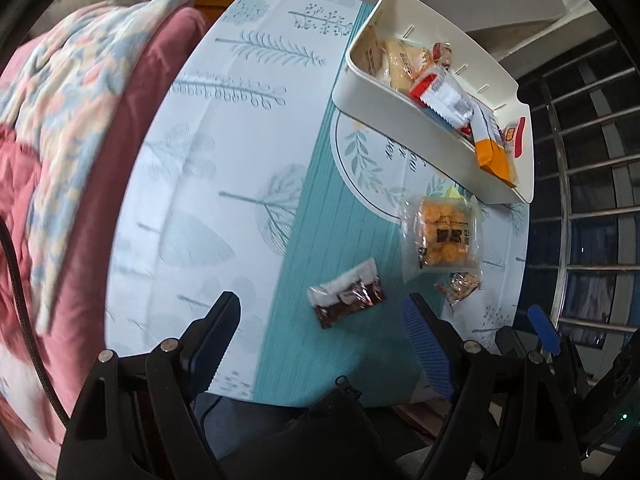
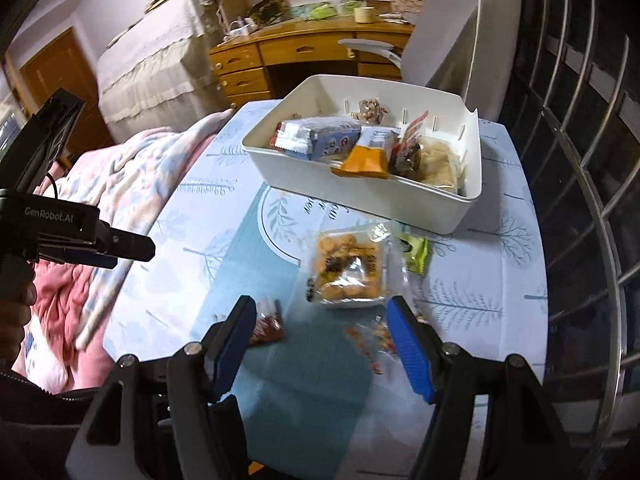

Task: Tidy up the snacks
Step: 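Move the left tool to the small brown candy while the right tool approaches the clear nut-cluster pack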

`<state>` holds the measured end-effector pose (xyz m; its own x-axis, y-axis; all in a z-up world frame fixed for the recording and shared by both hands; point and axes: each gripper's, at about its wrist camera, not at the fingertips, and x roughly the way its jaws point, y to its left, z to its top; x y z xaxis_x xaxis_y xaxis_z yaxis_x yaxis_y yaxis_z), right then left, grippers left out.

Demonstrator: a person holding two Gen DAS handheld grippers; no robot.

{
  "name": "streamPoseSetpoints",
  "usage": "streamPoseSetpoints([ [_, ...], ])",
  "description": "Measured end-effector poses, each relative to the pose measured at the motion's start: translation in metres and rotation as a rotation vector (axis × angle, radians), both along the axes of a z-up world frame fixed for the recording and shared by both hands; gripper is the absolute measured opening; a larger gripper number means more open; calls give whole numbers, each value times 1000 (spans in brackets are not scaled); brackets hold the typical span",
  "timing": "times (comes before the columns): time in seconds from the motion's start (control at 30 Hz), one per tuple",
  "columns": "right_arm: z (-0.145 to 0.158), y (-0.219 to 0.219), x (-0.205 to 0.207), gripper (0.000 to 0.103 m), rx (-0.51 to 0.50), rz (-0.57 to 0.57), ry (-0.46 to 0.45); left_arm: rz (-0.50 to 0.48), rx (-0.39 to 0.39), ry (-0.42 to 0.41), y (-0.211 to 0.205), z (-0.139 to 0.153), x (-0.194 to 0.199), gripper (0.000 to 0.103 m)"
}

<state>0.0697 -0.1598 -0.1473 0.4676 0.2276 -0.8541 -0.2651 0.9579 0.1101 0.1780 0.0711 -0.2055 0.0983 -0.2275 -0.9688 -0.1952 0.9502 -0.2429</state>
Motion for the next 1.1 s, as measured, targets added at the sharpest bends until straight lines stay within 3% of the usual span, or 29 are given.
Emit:
streamPoseSetpoints([
  [0.33,-19,-42,0,69,-30,115,43,105,-35,69,-46,-37,-27,84],
  [0.53,-38,-57,6,74,-49,156,96,171,-29,117,-59,-65,-30,84],
  [0.77,-67,-48,19,74,-117,243,114,254,-4,184,-60,-106,-22,84],
  [1.1,-109,-30,38,74,-178,326,175,351,8,222,-53,-140,-8,84],
])
